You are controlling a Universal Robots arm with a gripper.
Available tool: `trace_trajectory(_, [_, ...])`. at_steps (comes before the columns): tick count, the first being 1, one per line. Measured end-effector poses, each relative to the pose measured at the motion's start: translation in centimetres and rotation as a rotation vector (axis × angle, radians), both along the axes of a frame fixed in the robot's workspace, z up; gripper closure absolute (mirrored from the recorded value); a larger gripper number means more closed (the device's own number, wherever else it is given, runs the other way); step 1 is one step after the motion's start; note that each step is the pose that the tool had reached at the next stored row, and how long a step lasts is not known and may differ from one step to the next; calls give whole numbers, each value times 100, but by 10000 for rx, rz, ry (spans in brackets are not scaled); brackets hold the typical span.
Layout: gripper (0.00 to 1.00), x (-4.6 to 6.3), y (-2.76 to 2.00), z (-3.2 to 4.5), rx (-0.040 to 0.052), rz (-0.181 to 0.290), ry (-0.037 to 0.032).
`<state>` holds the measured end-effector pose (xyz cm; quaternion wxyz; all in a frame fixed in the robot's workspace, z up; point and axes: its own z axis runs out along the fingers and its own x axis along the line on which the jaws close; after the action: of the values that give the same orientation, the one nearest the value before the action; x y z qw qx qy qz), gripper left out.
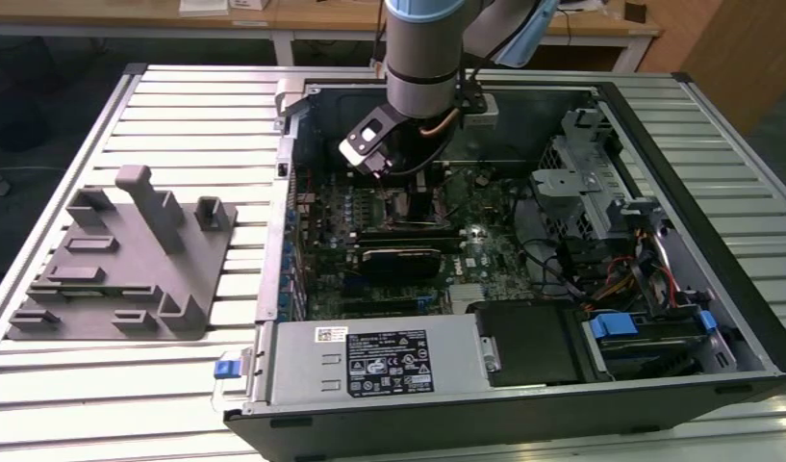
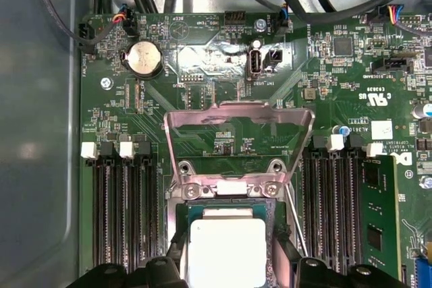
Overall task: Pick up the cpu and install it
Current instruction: 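Place the cpu into insertion slot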
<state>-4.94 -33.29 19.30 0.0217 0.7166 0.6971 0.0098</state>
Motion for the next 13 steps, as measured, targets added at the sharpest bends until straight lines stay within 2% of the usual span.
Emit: trace_trajectory(13, [40, 0, 0, 24, -3, 0, 1])
